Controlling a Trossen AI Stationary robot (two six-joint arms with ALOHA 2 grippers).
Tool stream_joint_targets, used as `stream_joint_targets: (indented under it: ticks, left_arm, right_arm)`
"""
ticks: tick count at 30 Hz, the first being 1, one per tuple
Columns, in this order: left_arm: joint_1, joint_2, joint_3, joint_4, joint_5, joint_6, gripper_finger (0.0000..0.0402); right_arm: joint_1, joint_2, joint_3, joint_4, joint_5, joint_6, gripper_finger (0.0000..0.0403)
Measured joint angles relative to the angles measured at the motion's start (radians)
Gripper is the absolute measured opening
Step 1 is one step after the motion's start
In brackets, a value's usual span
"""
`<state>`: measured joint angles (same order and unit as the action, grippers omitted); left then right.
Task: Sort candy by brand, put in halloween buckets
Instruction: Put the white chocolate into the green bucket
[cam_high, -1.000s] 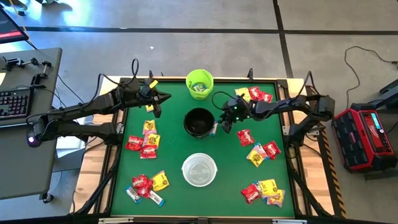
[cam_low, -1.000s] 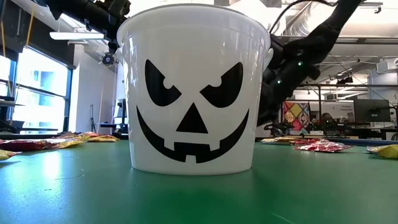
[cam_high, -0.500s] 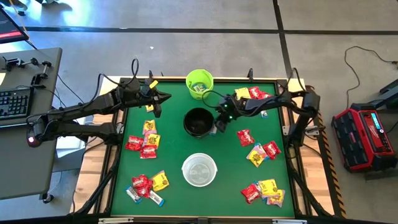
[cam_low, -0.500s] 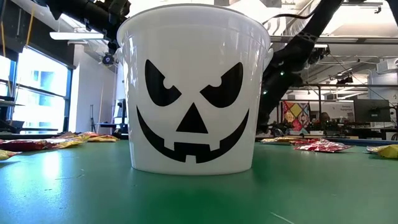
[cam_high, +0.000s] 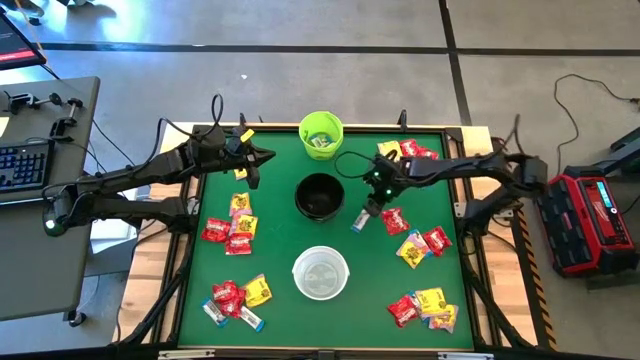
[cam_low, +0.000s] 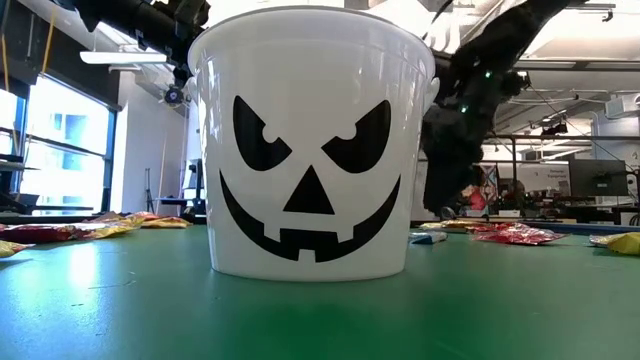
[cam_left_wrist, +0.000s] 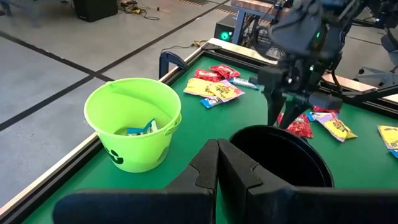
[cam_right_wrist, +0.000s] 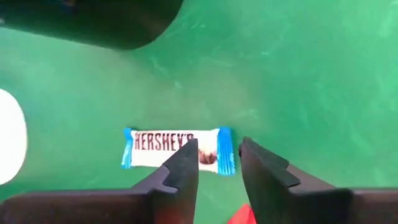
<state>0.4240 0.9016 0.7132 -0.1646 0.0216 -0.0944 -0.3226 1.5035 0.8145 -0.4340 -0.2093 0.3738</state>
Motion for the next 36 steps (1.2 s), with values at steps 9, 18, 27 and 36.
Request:
stream_joint_targets:
  ticks: [9,18,27,36]
  left_arm:
    - [0.000,0.002,0.000,-0.003,0.000,0.001,0.0000]
    - [0.000,0.005,0.000,-0.005,0.000,-0.001,0.0000]
    - [0.000,0.005,0.000,-0.005,0.000,-0.006,0.0000]
    - [0.000,0.005,0.000,-0.007,0.000,-0.007,0.0000]
  right_arm:
    - [-0.053,0.071,-0.030,0.004,-0.124,-0.137,0.0118]
    - [-0.103,0.163,-0.043,0.087,-0.232,-0.214,0.0117]
    - [-0.149,0.152,-0.046,0.148,-0.226,-0.267,0.0117]
    - [-0.150,0.195,-0.041,0.174,-0.304,-0.283,0.0117]
